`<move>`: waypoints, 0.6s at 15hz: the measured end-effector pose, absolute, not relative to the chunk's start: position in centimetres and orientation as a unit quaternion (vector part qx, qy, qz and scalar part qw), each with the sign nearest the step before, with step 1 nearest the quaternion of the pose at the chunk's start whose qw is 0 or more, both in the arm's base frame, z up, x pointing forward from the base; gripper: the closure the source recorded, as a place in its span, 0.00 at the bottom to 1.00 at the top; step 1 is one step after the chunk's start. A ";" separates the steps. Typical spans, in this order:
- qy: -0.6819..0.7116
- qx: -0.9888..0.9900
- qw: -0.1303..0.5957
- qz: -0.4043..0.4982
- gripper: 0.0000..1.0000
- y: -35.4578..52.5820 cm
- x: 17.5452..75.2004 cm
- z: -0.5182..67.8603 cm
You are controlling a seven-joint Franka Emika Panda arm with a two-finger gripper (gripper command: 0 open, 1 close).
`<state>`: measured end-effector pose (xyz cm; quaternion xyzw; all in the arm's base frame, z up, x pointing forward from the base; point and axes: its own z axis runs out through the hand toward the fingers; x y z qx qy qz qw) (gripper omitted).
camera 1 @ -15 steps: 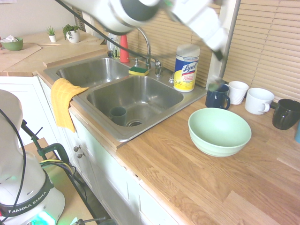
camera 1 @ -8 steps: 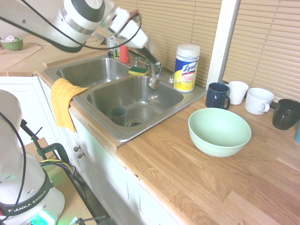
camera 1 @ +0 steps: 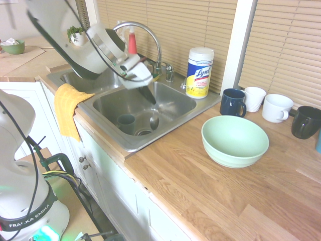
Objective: Put the spoon into the sink
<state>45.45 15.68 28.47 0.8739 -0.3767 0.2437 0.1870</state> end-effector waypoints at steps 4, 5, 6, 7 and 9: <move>-0.381 0.878 0.230 0.174 1.00 14.8 48.8 22.8; -0.385 0.878 0.238 0.157 0.00 14.9 49.9 21.0; -0.386 0.878 0.244 0.144 0.00 15.0 51.3 19.3; -0.386 0.878 0.249 0.133 0.00 15.2 52.4 18.1; -0.386 0.877 0.254 0.130 0.00 16.3 53.8 17.7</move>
